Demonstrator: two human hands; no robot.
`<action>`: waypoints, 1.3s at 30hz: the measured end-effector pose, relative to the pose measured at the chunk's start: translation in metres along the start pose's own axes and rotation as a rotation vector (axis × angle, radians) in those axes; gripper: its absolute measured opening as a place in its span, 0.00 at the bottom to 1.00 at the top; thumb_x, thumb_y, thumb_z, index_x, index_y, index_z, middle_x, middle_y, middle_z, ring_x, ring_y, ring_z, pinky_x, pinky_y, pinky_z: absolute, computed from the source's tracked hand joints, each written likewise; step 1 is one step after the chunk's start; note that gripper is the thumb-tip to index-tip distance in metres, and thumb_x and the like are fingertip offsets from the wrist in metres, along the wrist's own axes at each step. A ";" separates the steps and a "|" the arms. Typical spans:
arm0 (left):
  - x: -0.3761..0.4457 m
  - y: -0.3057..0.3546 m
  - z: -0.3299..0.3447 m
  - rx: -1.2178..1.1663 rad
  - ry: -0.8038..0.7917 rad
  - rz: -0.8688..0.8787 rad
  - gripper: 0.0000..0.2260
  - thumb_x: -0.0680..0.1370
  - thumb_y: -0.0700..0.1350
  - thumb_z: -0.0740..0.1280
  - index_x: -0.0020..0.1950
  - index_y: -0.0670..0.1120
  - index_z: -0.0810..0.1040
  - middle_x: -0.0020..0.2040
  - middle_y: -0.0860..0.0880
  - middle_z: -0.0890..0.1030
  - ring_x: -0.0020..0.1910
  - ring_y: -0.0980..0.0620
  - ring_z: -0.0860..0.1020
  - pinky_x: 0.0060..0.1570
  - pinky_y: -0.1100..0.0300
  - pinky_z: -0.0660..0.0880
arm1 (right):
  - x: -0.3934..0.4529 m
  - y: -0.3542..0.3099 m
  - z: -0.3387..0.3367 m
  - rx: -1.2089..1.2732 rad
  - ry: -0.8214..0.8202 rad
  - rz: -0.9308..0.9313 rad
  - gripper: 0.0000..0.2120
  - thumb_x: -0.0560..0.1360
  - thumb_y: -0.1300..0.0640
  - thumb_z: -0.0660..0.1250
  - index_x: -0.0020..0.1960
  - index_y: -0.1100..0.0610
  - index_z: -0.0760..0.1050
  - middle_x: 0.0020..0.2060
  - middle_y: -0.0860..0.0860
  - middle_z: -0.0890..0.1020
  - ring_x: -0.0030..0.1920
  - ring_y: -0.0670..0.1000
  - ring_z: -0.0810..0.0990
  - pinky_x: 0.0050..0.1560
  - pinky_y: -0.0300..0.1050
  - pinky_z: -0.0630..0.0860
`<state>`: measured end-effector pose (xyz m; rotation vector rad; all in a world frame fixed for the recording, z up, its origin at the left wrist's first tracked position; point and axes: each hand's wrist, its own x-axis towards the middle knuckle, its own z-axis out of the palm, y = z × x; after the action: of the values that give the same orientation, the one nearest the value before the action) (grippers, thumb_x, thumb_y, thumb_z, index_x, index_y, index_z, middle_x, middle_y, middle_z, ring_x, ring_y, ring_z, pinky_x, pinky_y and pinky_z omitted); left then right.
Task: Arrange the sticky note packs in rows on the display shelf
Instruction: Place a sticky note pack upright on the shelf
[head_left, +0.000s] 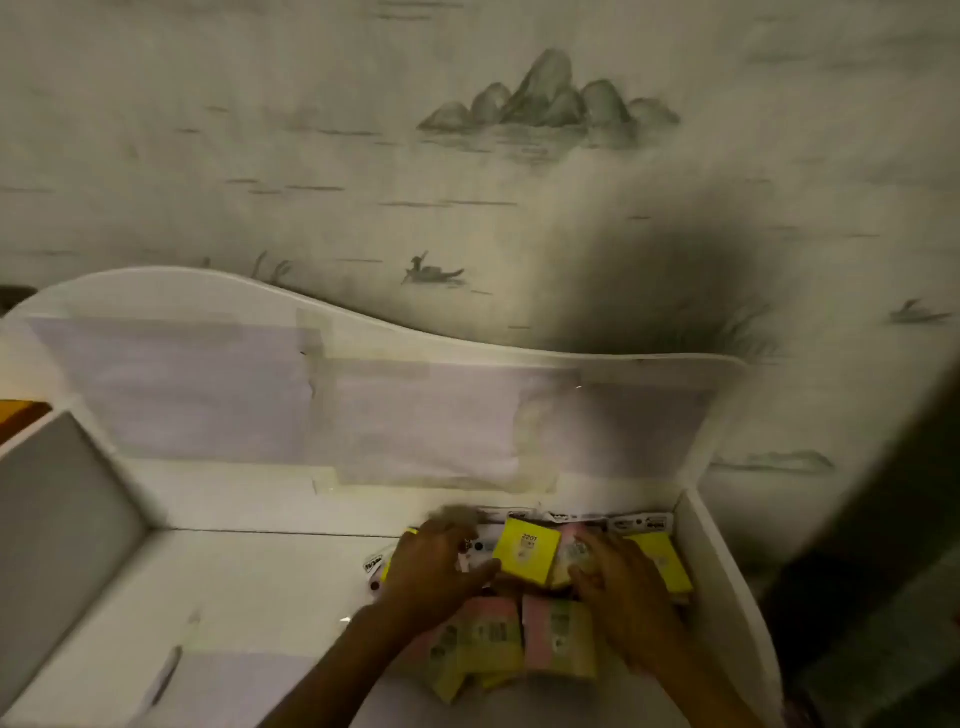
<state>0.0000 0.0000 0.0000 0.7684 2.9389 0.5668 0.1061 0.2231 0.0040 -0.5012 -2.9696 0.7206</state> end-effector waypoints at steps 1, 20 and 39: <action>0.005 0.004 0.005 0.006 -0.005 -0.021 0.31 0.71 0.73 0.58 0.64 0.55 0.76 0.64 0.54 0.77 0.63 0.53 0.73 0.61 0.55 0.68 | 0.003 0.003 0.000 -0.018 -0.004 0.003 0.26 0.81 0.44 0.59 0.77 0.45 0.59 0.76 0.47 0.61 0.74 0.50 0.60 0.71 0.45 0.59; 0.026 0.023 0.039 -0.630 0.018 -0.283 0.22 0.61 0.54 0.81 0.46 0.52 0.74 0.41 0.54 0.82 0.41 0.56 0.80 0.43 0.51 0.78 | 0.023 -0.003 0.009 -0.142 -0.004 0.332 0.45 0.64 0.27 0.66 0.73 0.48 0.64 0.71 0.51 0.67 0.72 0.55 0.64 0.69 0.52 0.66; -0.035 -0.038 -0.044 -1.310 0.214 -0.401 0.09 0.76 0.38 0.71 0.54 0.36 0.79 0.49 0.39 0.85 0.48 0.41 0.84 0.44 0.52 0.82 | 0.011 -0.051 -0.009 1.136 0.000 0.335 0.10 0.71 0.64 0.74 0.51 0.55 0.82 0.44 0.53 0.86 0.41 0.55 0.85 0.39 0.57 0.83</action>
<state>0.0074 -0.0622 0.0259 -0.0540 1.9660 2.1598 0.0813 0.1876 0.0344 -0.8241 -1.9438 2.1370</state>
